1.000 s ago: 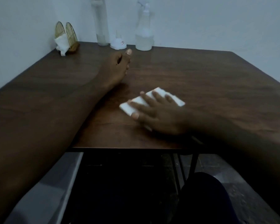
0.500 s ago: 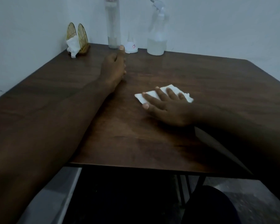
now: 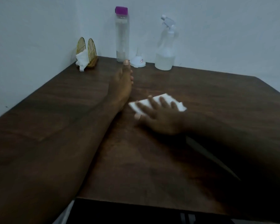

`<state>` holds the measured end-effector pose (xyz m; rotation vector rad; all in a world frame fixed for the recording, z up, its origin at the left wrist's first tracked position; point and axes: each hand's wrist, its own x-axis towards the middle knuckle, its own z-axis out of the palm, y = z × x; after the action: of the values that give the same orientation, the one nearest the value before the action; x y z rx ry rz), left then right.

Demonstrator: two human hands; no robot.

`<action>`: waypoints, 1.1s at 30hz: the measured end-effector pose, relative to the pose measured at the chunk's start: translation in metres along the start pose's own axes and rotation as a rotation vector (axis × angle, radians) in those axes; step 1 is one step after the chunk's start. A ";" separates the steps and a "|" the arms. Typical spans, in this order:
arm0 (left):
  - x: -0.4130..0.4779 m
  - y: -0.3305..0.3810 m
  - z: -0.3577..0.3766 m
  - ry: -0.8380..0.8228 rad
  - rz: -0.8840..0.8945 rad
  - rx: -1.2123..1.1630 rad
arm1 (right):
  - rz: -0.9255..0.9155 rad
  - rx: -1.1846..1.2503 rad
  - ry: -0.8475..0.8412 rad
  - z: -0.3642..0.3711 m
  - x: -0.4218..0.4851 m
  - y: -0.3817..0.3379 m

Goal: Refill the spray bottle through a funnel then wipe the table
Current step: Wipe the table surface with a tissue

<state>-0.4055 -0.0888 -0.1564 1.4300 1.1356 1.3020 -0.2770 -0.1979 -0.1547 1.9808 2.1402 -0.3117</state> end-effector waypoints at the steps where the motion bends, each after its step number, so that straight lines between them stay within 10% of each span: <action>1: 0.001 0.000 0.001 0.011 0.007 -0.010 | -0.094 0.000 0.004 0.004 -0.002 -0.006; 7: 0.003 -0.001 -0.001 0.061 -0.009 -0.003 | 0.234 0.098 0.057 -0.028 0.063 0.045; 13: 0.002 0.002 0.000 0.077 0.067 0.064 | -0.116 0.024 0.078 -0.021 0.079 0.011; 17: 0.002 0.003 0.001 0.037 0.052 0.092 | 0.279 0.123 0.091 -0.045 0.098 0.065; 23: -0.002 0.004 0.003 -0.096 0.049 0.100 | -0.029 0.133 0.133 -0.036 0.109 0.026; 28: 0.003 -0.002 0.007 -0.130 0.129 0.262 | 0.338 0.090 0.134 -0.056 0.119 0.073; 33: 0.000 -0.004 0.011 -0.220 0.294 0.396 | 0.055 0.012 0.128 -0.055 0.125 0.043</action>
<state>-0.3946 -0.0879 -0.1607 2.0417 1.1019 1.1142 -0.2444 -0.0590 -0.1393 2.1153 2.1587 -0.1944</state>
